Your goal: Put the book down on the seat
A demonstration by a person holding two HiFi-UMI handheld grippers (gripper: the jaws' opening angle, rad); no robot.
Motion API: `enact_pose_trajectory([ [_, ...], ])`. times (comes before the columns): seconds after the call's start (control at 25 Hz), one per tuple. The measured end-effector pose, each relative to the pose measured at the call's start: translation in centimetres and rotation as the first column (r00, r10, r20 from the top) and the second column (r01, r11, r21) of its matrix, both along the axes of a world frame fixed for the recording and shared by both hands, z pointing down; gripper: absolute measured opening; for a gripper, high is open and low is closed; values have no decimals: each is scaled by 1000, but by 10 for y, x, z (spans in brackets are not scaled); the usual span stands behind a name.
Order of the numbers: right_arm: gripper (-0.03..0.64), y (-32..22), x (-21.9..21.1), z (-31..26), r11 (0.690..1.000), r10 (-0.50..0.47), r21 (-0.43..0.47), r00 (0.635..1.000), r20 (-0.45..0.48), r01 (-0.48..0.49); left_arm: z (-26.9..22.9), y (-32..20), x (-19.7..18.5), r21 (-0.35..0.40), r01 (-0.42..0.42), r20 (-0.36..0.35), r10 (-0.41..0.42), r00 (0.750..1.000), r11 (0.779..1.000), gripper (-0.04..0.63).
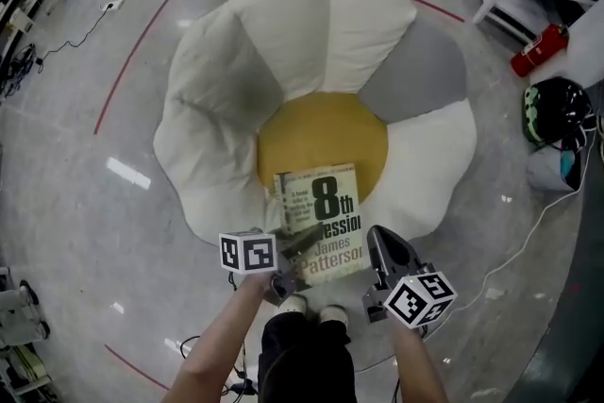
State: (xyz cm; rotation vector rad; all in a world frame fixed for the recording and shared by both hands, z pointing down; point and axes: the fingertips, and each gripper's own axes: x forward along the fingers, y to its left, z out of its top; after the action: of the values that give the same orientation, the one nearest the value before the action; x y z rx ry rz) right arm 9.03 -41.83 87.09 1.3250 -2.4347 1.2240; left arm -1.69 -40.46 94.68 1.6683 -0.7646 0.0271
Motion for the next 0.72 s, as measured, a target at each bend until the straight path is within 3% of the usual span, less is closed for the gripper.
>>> enact_pose_trajectory([
  [0.2, 14, -7, 4, 42, 1000, 23, 12, 1000, 15, -23, 46, -27, 3, 21, -10, -14, 10, 1000, 1000, 163],
  [0.6, 14, -22, 4, 88, 998, 49, 31, 999, 12, -50, 98, -51, -2, -16, 9, -51, -9, 999, 1000, 165],
  [0.72, 14, -23, 1, 93, 998, 49, 24, 999, 14, -49, 107, -53, -10, -21, 34, -2, -34, 999, 999, 187],
])
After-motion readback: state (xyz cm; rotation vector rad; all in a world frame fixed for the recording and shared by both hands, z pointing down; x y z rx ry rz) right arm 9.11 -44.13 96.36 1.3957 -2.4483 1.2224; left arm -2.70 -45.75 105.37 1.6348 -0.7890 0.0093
